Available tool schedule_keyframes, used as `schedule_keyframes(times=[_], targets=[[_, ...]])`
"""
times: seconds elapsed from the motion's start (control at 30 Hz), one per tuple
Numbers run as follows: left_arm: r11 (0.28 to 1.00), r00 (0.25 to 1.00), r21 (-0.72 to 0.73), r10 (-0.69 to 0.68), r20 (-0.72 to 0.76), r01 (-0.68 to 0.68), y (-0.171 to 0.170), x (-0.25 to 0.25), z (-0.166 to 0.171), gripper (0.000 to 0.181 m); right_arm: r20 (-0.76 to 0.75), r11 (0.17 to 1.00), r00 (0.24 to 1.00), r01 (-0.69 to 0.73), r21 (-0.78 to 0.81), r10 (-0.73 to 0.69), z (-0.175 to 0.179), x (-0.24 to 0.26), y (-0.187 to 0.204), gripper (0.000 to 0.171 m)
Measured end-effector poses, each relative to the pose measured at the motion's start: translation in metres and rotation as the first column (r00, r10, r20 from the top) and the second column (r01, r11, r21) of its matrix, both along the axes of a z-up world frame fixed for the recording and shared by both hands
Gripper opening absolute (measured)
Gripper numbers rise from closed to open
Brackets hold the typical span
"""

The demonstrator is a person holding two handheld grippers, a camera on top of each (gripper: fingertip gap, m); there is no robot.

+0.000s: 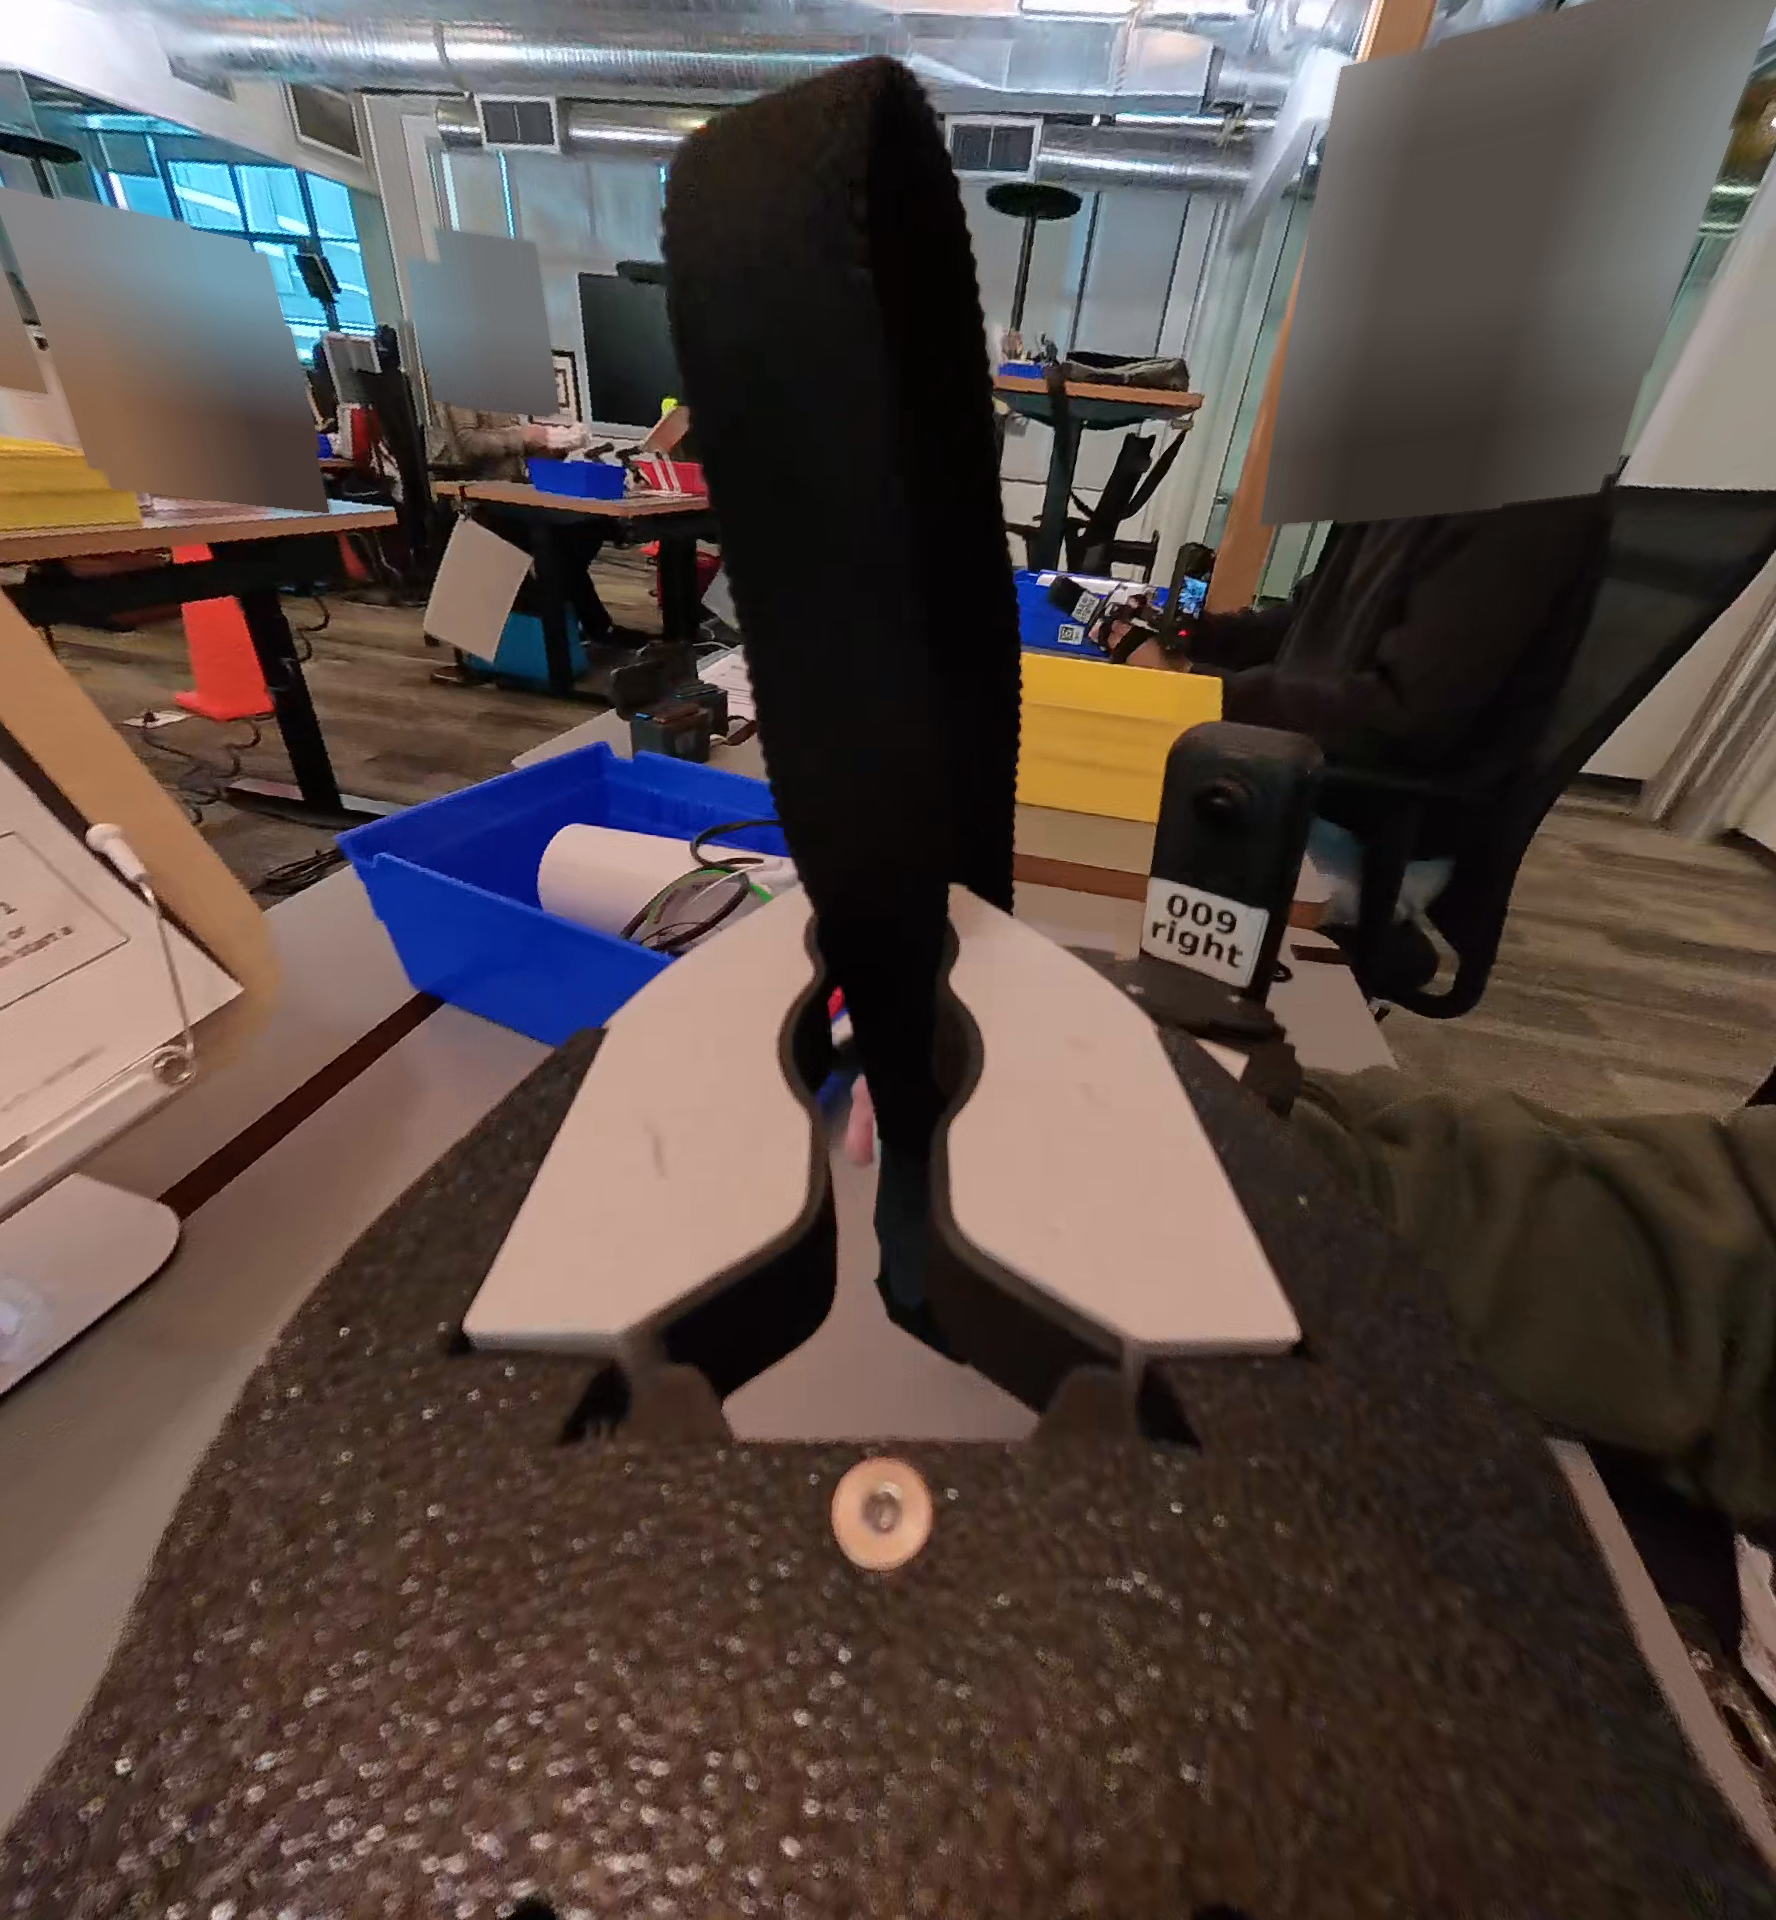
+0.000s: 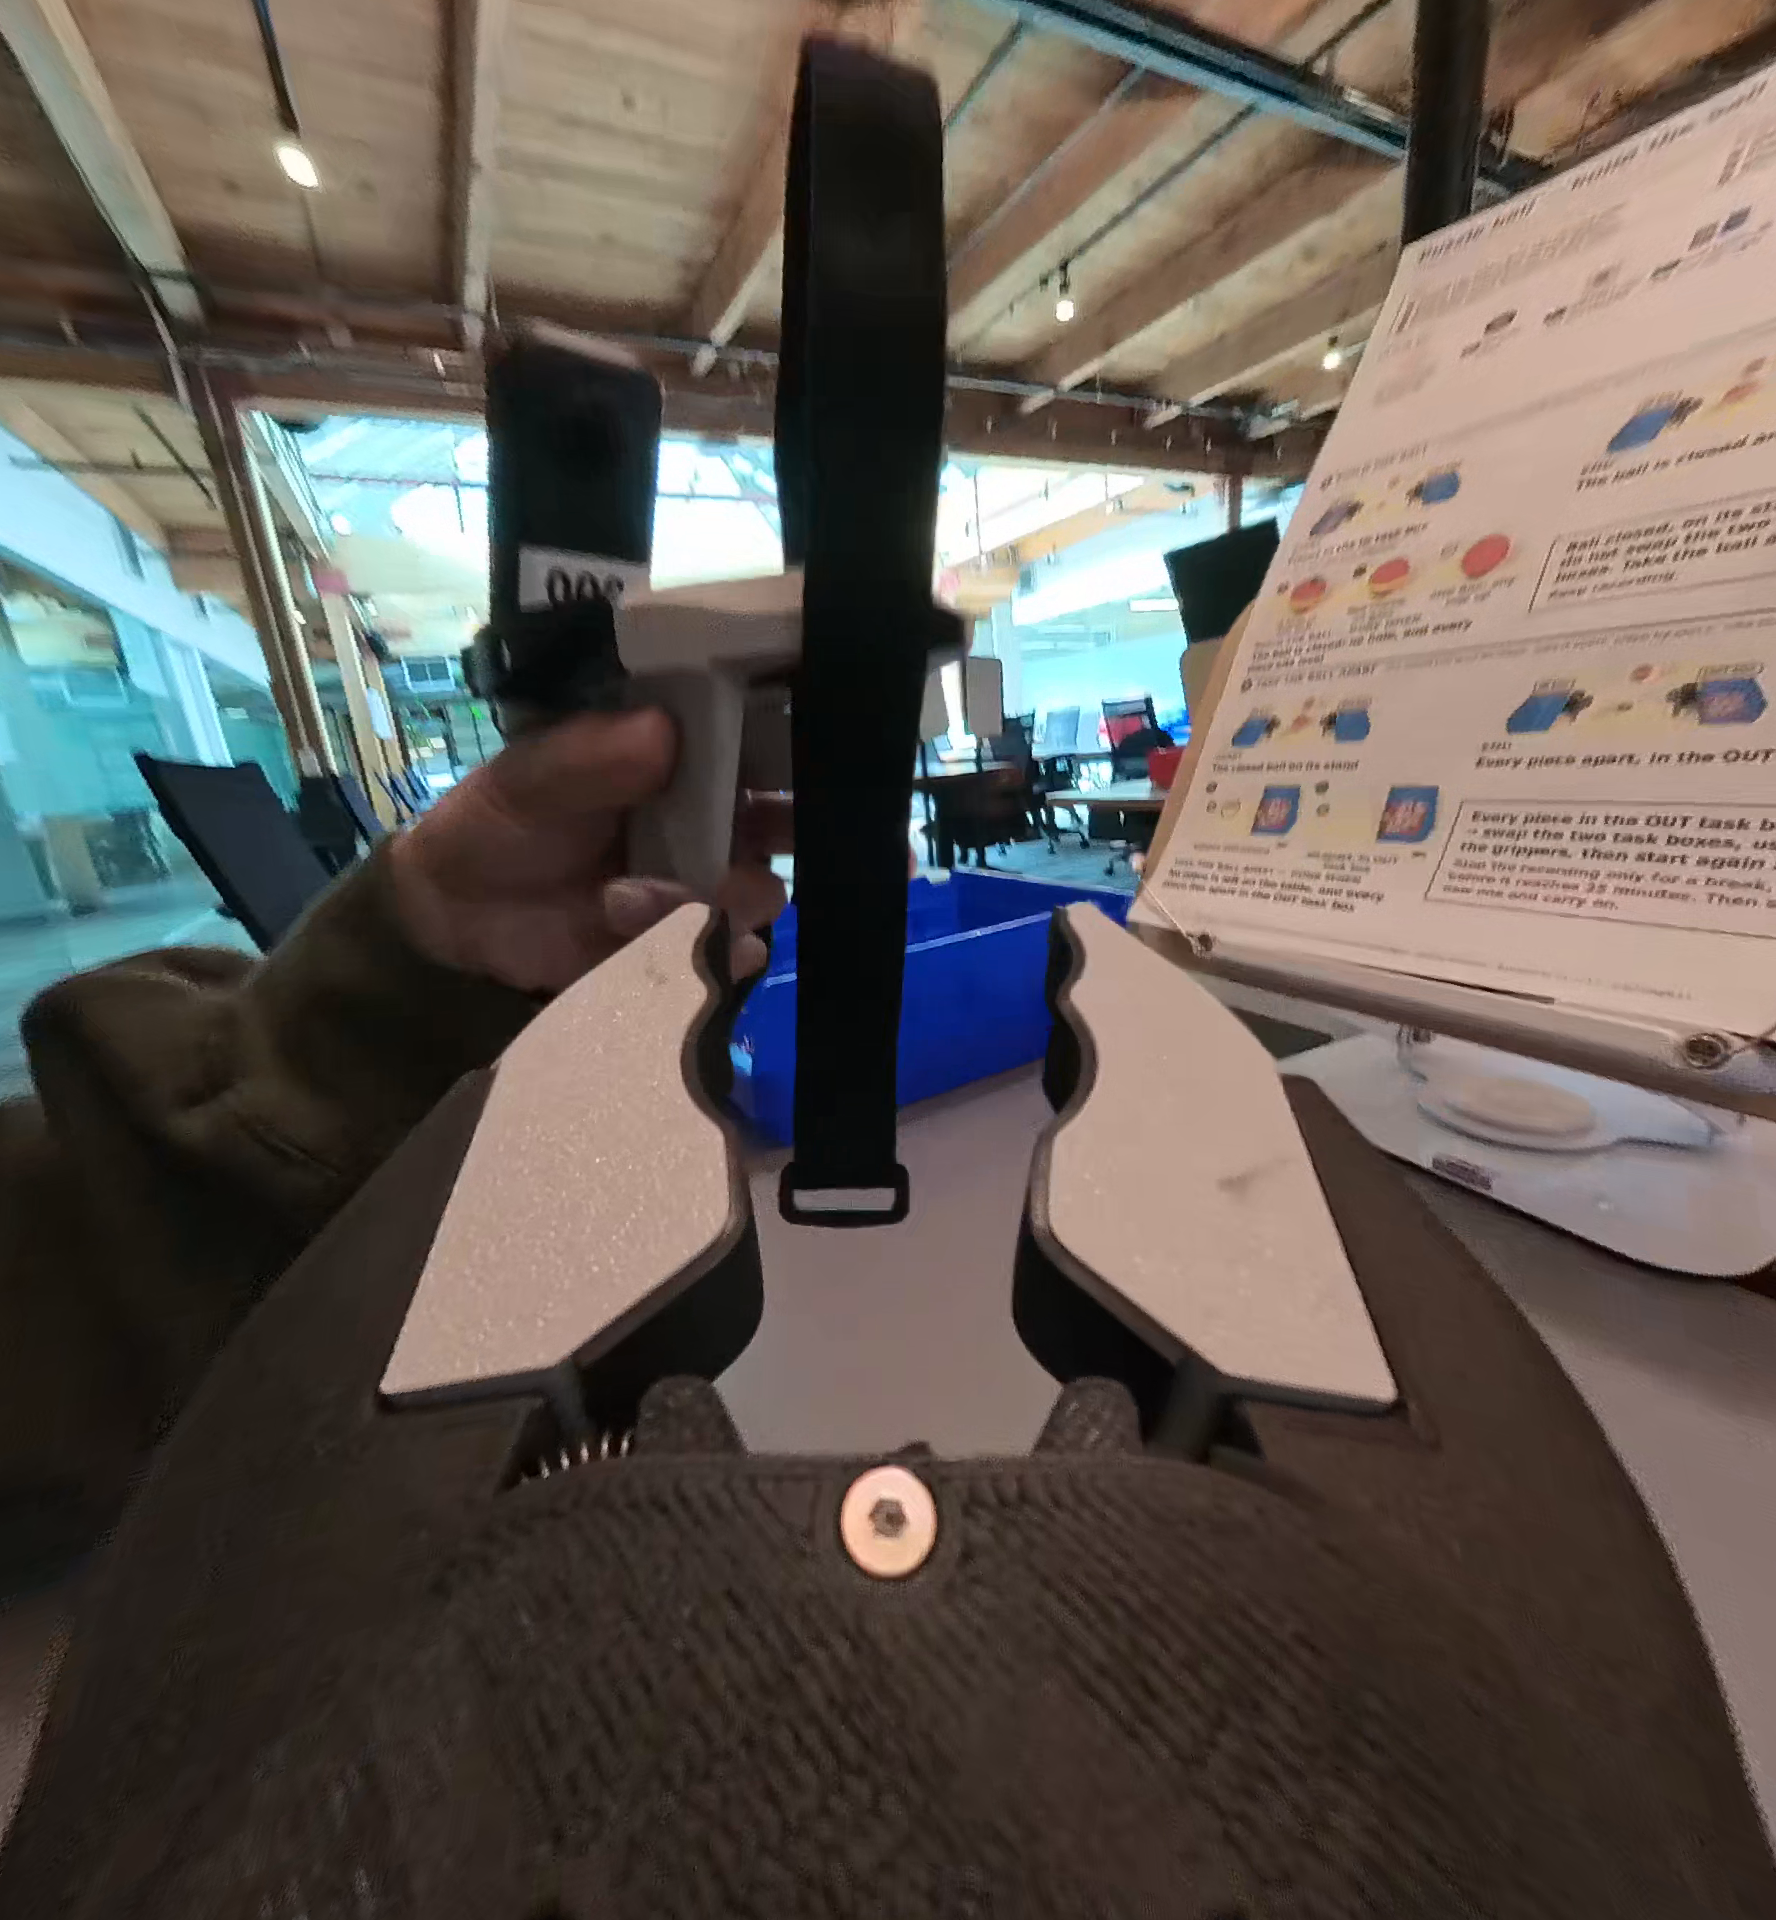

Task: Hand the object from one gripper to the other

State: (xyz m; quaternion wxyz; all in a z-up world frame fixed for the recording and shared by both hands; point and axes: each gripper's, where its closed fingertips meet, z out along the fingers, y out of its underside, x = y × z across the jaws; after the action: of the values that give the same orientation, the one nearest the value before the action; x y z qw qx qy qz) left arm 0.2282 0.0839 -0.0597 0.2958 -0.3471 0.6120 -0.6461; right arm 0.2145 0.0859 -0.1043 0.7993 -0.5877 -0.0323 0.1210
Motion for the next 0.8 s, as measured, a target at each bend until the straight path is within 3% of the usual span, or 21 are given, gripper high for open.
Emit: schedule_keyframes(times=[0.1, 0.2, 0.37, 0.43, 0.53, 0.6, 0.7, 0.8], targets=[[1.0, 1.0, 0.015, 0.002, -0.009, -0.001, -0.006, 0.003, -0.003, 0.014, 0.061, 0.999, 0.998, 0.01, -0.031, -0.008, -0.008, -0.008, 0.006, 0.05], [0.999, 1.0, 0.037, -0.004, -0.012, 0.005, -0.01, 0.004, -0.006, 0.015, 0.105, 0.999, 0.993, 0.049, -0.008, -0.048, -0.008, -0.009, 0.006, 0.022], [0.996, 0.998, 0.069, 0.057, -0.033, -0.054, 0.005, 0.003, -0.01, 0.019, 0.192, 0.982, 0.963, 0.186, 0.022, -0.187, -0.002, 0.007, 0.001, 0.021], [0.992, 0.992, 0.095, 0.09, -0.084, -0.082, 0.015, 0.003, -0.018, 0.036, 0.282, 0.94, 0.901, 0.34, 0.012, -0.329, -0.004, 0.025, -0.002, 0.021], [0.989, 0.974, 0.144, 0.055, -0.218, -0.024, 0.021, -0.007, -0.038, 0.062, 0.482, 0.84, 0.722, 0.54, 0.057, -0.497, -0.005, 0.046, -0.01, 0.021], [0.986, 0.959, 0.164, 0.037, -0.283, 0.011, 0.028, -0.014, -0.05, 0.073, 0.598, 0.819, 0.623, 0.565, 0.103, -0.504, -0.006, 0.044, -0.01, 0.021], [0.964, 0.936, 0.236, 0.191, -0.297, -0.122, 0.06, -0.011, -0.056, 0.078, 0.707, 0.803, 0.503, 0.576, 0.155, -0.497, -0.008, 0.039, -0.009, 0.021], [0.86, 0.952, 0.471, 0.281, -0.119, -0.195, 0.073, -0.013, -0.052, 0.083, 0.77, 0.82, 0.465, 0.557, 0.13, -0.438, -0.018, 0.032, -0.003, 0.021]])
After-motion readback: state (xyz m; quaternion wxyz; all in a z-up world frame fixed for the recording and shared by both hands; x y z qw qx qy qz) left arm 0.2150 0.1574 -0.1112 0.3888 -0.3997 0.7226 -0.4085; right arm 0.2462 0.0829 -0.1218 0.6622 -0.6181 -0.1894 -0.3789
